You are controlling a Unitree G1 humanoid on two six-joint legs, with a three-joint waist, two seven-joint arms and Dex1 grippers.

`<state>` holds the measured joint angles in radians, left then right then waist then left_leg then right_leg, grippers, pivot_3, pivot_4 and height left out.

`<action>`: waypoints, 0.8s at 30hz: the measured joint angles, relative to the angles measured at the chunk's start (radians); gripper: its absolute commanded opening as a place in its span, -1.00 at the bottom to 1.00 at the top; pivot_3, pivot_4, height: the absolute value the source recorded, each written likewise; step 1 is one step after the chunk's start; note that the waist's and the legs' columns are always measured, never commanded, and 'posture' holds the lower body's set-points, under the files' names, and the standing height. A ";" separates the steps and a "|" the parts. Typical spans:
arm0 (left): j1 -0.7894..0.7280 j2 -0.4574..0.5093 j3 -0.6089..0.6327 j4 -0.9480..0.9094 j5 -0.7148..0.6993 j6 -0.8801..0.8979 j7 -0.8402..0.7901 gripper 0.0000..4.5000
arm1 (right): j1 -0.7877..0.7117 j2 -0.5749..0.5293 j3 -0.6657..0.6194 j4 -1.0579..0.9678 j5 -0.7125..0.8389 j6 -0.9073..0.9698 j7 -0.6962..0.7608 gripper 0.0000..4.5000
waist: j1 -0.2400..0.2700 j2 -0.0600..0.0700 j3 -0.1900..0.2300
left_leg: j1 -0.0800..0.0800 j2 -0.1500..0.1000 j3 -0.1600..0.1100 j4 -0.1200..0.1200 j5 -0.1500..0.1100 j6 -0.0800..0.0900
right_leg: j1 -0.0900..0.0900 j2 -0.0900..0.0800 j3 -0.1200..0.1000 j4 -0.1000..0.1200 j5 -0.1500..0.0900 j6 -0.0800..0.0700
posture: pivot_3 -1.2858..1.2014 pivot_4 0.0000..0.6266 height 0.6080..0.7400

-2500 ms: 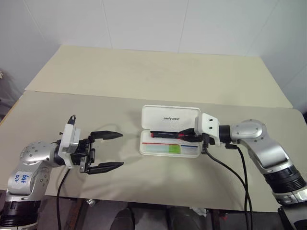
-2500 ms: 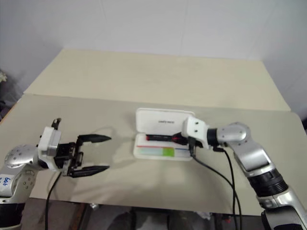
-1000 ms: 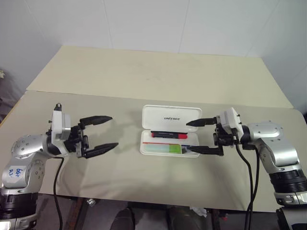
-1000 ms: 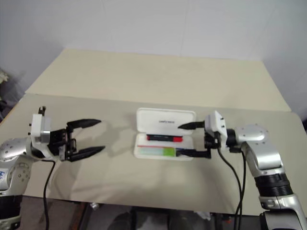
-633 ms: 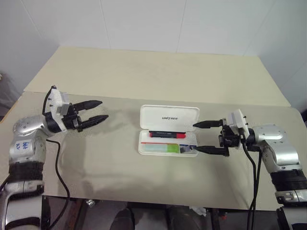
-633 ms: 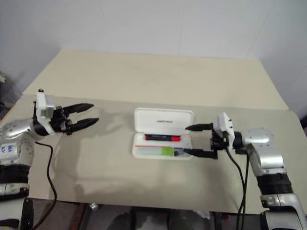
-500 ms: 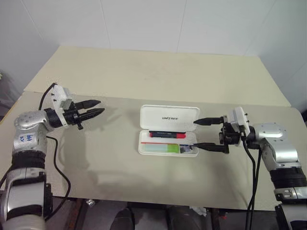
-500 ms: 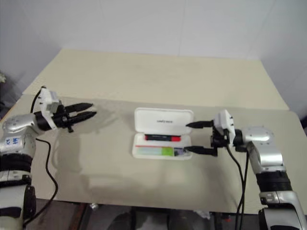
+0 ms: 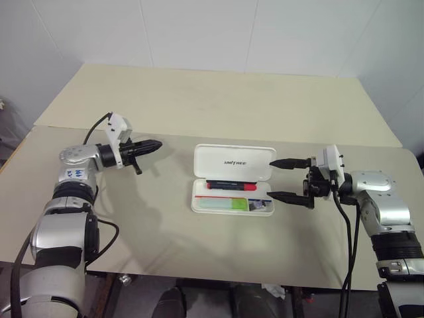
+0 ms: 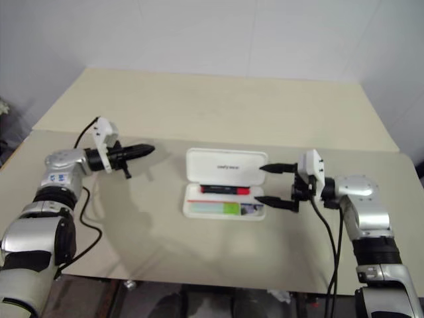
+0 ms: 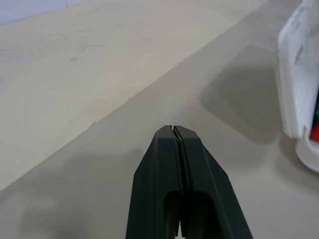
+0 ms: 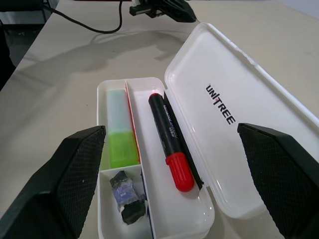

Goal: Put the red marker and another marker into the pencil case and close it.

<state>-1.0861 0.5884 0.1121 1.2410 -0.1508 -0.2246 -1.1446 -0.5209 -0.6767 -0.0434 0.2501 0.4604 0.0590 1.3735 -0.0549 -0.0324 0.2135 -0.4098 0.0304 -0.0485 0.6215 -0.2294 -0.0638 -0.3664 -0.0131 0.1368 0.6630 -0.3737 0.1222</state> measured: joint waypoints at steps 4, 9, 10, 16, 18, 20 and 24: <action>-0.034 -0.045 0.017 0.029 0.001 -0.002 -0.003 -0.99 | 0.016 0.001 -0.003 -0.008 0.000 0.000 -0.016 1.00 | 0.002 0.000 0.000 | -0.001 0.000 0.000 0.000 0.000 0.000 | 0.000 0.000 0.000 0.000 0.000 0.000 | 0.03 -0.52 1.00; -0.050 -0.103 0.018 0.042 0.014 0.001 -0.015 -0.99 | 0.030 0.002 -0.004 -0.034 0.000 0.003 -0.036 1.00 | 0.003 0.000 0.000 | -0.002 0.000 0.000 0.001 0.000 0.000 | -0.001 0.000 0.000 0.000 0.000 0.000 | 0.03 -0.52 1.00; -0.055 -0.115 0.018 0.051 0.017 0.003 -0.016 -0.99 | 0.034 0.001 -0.004 -0.041 0.000 0.006 -0.039 1.00 | 0.003 0.000 0.000 | -0.002 0.000 0.000 0.001 0.000 0.000 | -0.001 0.000 0.000 0.000 0.000 0.000 | 0.03 -0.52 1.00; -0.068 -0.164 0.018 0.068 0.037 0.014 -0.049 -0.99 | 0.070 -0.018 -0.028 -0.077 0.021 0.027 -0.033 1.00 | 0.003 0.000 0.000 | -0.002 0.000 0.000 0.002 0.000 0.000 | -0.001 0.001 0.000 0.001 0.000 0.000 | 0.03 -0.52 1.00; -0.072 -0.179 0.017 0.069 0.042 0.016 -0.067 -0.99 | 0.083 -0.041 -0.054 -0.080 0.047 0.037 -0.006 1.00 | 0.005 0.000 0.000 | -0.003 -0.001 0.000 0.002 0.000 0.000 | -0.001 0.000 0.000 0.000 0.000 0.000 | 0.03 -0.52 1.00; -0.075 -0.190 0.013 0.069 0.050 0.016 -0.089 -0.99 | 0.083 -0.056 -0.079 -0.076 0.067 0.038 0.022 1.00 | 0.006 0.000 0.000 | -0.003 -0.001 0.000 0.003 0.000 0.000 | -0.001 0.000 0.000 0.000 0.000 0.001 | 0.03 -0.52 1.00; -0.077 -0.201 0.003 0.069 0.065 0.016 -0.135 -0.99 | 0.074 -0.089 -0.108 0.025 0.074 0.026 0.061 1.00 | 0.006 0.000 0.000 | -0.003 -0.001 0.000 0.005 0.000 0.000 | 0.000 0.001 0.000 0.001 0.001 0.002 | 0.03 -0.52 1.00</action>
<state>-1.1636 0.3874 0.1152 1.3096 -0.0862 -0.2088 -1.2792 -0.4467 -0.7655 -0.1510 0.2749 0.5340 0.0850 1.4344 -0.0492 -0.0324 0.2136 -0.4125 0.0296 -0.0485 0.6267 -0.2293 -0.0640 -0.3664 -0.0125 0.1372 0.6635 -0.3727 0.1240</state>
